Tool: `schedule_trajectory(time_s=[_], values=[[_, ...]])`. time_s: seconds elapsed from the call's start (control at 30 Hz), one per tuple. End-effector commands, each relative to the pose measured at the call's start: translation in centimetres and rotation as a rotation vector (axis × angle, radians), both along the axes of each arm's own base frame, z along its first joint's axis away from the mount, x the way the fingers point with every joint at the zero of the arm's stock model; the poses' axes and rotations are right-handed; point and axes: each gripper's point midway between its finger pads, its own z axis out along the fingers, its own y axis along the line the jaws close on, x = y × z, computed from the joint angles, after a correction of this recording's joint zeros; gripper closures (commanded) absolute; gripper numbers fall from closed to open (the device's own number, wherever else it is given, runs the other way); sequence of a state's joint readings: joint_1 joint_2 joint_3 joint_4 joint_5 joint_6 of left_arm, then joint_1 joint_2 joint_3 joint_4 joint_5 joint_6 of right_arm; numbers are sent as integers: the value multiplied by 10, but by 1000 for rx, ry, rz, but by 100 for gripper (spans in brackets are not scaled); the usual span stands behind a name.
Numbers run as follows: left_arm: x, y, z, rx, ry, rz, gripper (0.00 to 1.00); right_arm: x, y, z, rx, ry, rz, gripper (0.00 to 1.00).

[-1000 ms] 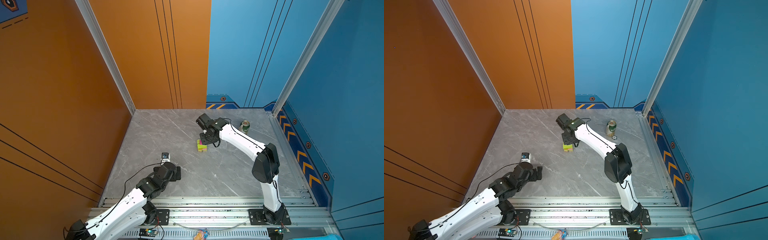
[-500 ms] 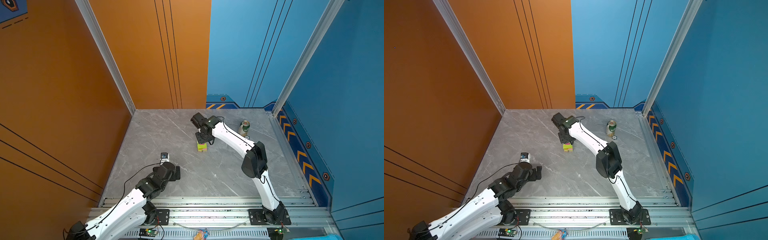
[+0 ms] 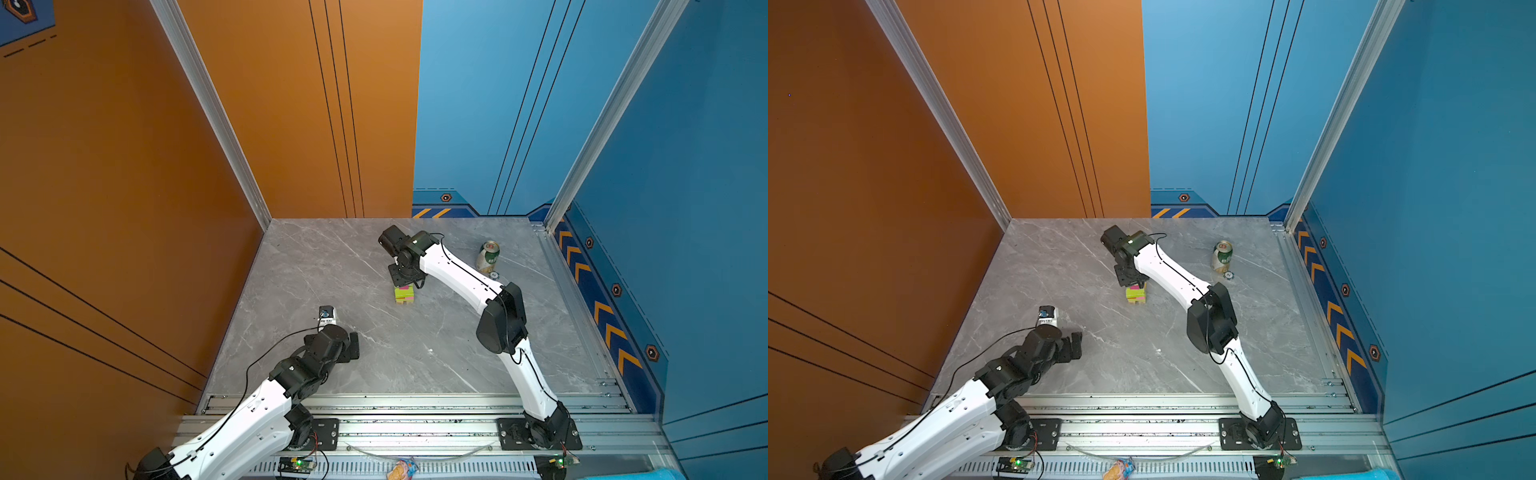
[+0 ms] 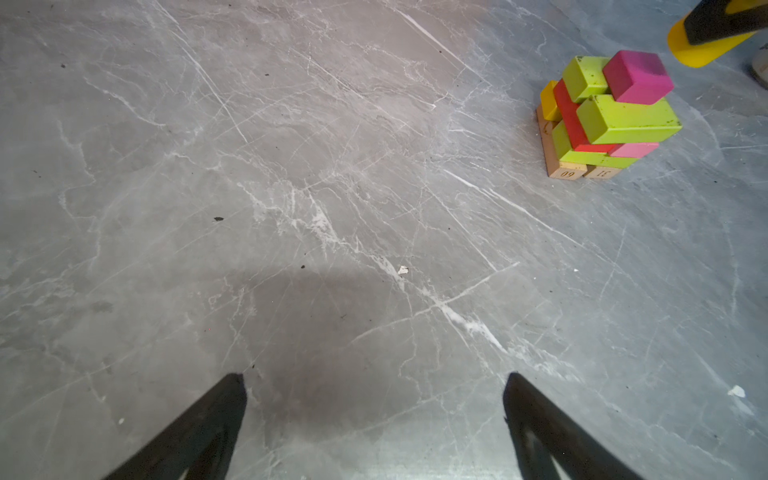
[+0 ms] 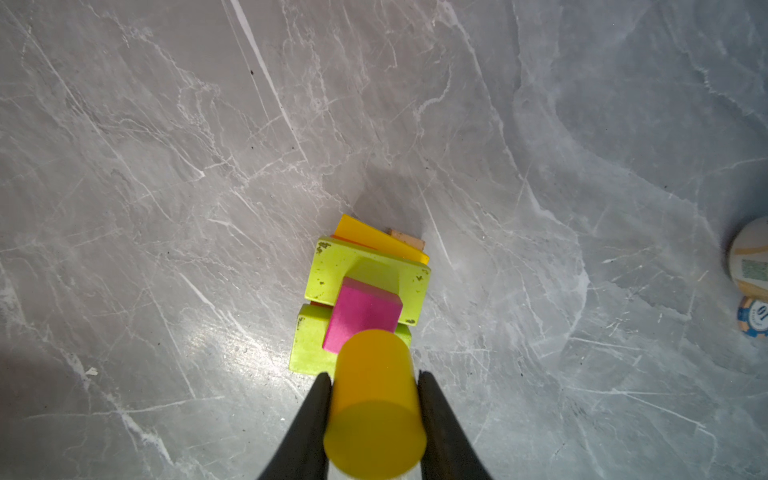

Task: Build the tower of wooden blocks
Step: 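Lower the yellow cylinder onto the magenta cube with the right gripper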

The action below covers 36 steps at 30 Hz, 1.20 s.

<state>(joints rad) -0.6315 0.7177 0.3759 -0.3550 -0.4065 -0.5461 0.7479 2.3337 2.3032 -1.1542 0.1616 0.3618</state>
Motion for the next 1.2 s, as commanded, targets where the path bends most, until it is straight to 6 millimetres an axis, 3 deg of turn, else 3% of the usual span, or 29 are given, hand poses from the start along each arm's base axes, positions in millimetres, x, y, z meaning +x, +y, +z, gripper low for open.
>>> schedule_trajectory(time_s=[0.0, 1.17], values=[[-2, 2, -6, -10, 14, 6, 2, -4, -2, 0, -33, 11, 18, 71], [-2, 7, -6, -31, 12, 32, 2, 1, 4, -10, -31, 29, 16, 70]])
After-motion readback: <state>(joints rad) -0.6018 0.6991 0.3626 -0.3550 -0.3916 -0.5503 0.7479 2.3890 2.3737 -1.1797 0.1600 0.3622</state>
